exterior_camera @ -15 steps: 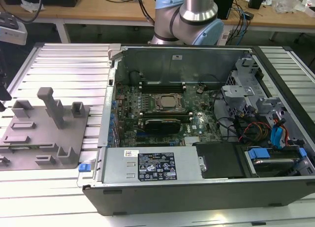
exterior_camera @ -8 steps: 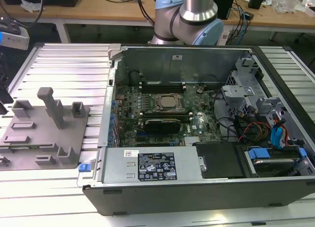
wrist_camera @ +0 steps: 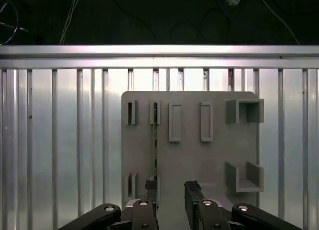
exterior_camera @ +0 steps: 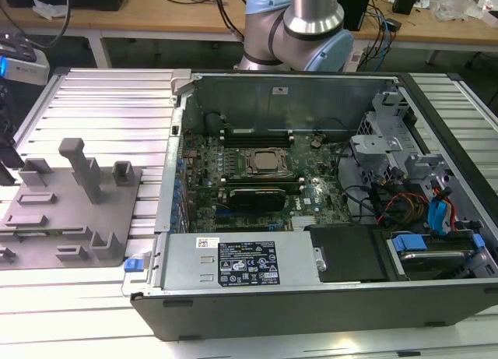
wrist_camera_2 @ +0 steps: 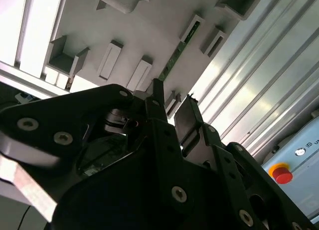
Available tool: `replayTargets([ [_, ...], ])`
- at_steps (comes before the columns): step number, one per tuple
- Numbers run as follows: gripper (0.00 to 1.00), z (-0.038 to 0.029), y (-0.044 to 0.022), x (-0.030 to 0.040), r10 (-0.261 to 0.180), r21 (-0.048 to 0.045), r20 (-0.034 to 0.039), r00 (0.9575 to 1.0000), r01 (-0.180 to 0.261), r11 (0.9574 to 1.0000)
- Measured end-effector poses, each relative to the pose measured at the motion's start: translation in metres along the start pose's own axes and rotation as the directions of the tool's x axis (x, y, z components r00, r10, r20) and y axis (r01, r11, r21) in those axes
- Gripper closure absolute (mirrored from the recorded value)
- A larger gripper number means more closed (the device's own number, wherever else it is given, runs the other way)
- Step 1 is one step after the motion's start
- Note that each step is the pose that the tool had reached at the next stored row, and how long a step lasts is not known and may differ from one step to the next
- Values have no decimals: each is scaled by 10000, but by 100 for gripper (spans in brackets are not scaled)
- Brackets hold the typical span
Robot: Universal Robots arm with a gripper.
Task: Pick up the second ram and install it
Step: 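Pick up the second ram and move it above second insertion slot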
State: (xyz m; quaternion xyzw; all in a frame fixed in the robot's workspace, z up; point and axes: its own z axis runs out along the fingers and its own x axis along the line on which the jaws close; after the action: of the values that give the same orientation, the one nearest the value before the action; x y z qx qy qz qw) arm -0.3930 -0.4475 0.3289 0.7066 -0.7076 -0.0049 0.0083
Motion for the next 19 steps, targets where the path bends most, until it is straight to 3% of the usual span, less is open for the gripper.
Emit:
replayTargets([
  [19,64,182,-3,33,-17,0,0,10000,17,10000],
])
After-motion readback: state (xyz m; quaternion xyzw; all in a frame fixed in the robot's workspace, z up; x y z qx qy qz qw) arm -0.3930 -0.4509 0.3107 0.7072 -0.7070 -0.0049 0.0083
